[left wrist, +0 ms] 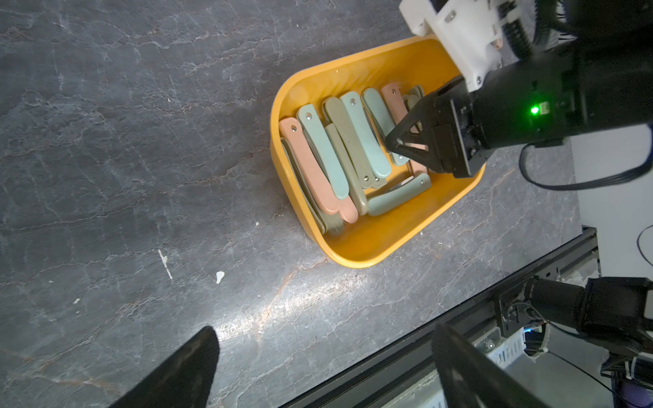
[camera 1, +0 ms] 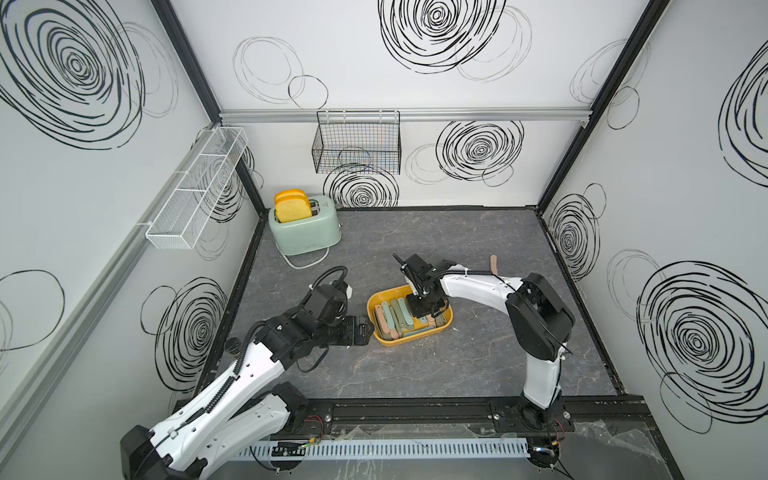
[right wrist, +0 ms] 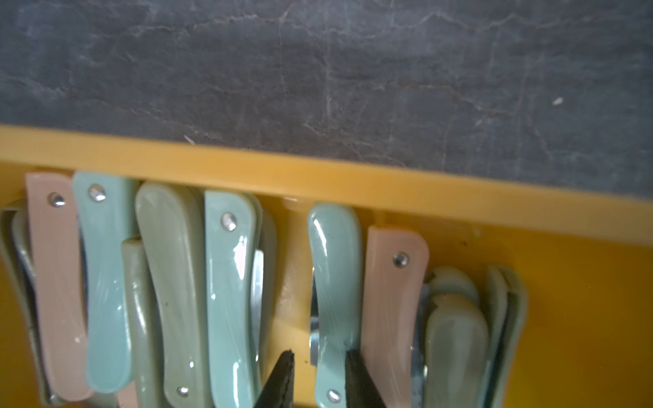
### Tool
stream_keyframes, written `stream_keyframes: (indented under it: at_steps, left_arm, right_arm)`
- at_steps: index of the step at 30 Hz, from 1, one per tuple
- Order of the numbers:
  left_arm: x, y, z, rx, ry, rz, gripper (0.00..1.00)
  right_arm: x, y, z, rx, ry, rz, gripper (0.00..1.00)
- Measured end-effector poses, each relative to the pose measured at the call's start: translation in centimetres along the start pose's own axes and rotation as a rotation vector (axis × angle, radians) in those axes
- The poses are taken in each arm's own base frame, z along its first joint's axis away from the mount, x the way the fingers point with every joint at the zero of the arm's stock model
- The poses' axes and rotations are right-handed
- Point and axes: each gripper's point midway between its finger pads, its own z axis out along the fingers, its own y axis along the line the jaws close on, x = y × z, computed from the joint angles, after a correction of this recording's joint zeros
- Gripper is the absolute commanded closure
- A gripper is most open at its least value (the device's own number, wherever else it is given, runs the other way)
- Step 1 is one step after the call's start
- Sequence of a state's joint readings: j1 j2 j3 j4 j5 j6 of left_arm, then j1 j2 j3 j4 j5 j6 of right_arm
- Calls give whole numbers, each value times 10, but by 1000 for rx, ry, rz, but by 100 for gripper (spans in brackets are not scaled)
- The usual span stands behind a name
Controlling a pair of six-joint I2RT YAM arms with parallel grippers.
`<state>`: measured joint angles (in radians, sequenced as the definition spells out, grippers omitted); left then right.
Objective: Take the fruit knife out of the storage box
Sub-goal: Pick up the fruit knife from the storage box.
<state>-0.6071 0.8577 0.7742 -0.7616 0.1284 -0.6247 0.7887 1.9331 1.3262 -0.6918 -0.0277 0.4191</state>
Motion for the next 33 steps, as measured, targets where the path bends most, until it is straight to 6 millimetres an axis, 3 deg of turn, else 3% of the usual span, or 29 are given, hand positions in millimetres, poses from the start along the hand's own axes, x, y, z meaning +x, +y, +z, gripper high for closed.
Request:
stream_keyframes:
  at_steps: [7, 10, 19, 33]
  left_arm:
    - [0, 1, 2, -7, 7, -3, 2]
    - [0, 3, 5, -17, 17, -2, 2]
    - [-7, 2, 5, -26, 17, 6, 2]
    - [-11, 3, 8, -35, 21, 4, 2]
  right_arm:
    - [-8, 1, 2, 4, -18, -23, 61]
    - [-8, 1, 14, 10, -2, -35, 61]
    - [-22, 7, 15, -1, -27, -54, 78]
    - [-34, 5, 1, 38, -13, -60, 80]
